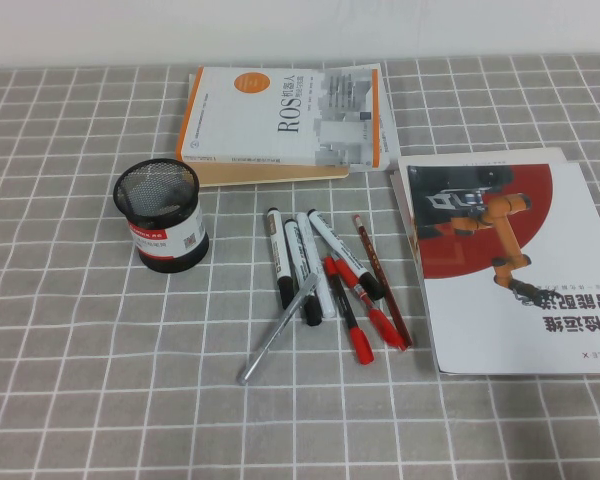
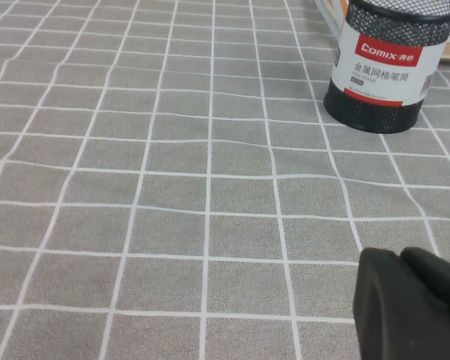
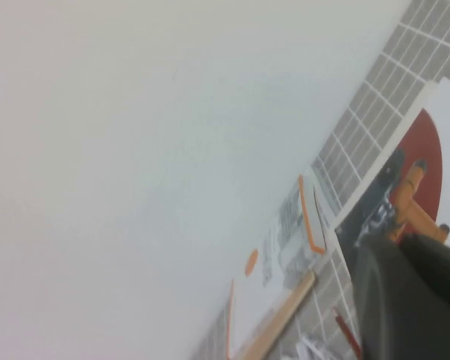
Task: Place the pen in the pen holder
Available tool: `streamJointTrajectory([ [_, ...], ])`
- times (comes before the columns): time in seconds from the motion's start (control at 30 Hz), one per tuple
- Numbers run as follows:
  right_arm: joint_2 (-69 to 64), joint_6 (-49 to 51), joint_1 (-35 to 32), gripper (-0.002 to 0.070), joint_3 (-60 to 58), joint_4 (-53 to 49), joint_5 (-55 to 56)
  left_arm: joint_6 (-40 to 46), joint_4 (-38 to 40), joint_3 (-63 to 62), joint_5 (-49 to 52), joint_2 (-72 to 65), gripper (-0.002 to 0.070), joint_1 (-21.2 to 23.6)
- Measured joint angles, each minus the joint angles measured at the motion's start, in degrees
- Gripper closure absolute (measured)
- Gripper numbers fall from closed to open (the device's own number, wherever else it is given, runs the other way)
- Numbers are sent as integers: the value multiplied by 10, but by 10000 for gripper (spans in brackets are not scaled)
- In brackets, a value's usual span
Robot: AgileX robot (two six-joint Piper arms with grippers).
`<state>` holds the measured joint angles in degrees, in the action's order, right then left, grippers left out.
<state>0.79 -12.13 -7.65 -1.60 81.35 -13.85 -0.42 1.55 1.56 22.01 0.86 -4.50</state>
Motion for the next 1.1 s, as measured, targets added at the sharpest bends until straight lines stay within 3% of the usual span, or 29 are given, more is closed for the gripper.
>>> streamJointTrajectory([
  [0.33,-2,-77,0,689,38,0,-109,0,0,0,0,0,680,0],
  [0.43,-51,-80,0,689,119,-104,-157,0,0,0,0,0,680,0],
  [0.67,-287,-79,5,689,325,-353,-382,0,6,0,0,0,680,0],
  [0.93,-519,-60,51,689,536,-403,-525,0,29,0,0,0,680,0],
  [1.1,-621,16,127,689,648,-536,-544,0,30,0,0,0,680,0],
])
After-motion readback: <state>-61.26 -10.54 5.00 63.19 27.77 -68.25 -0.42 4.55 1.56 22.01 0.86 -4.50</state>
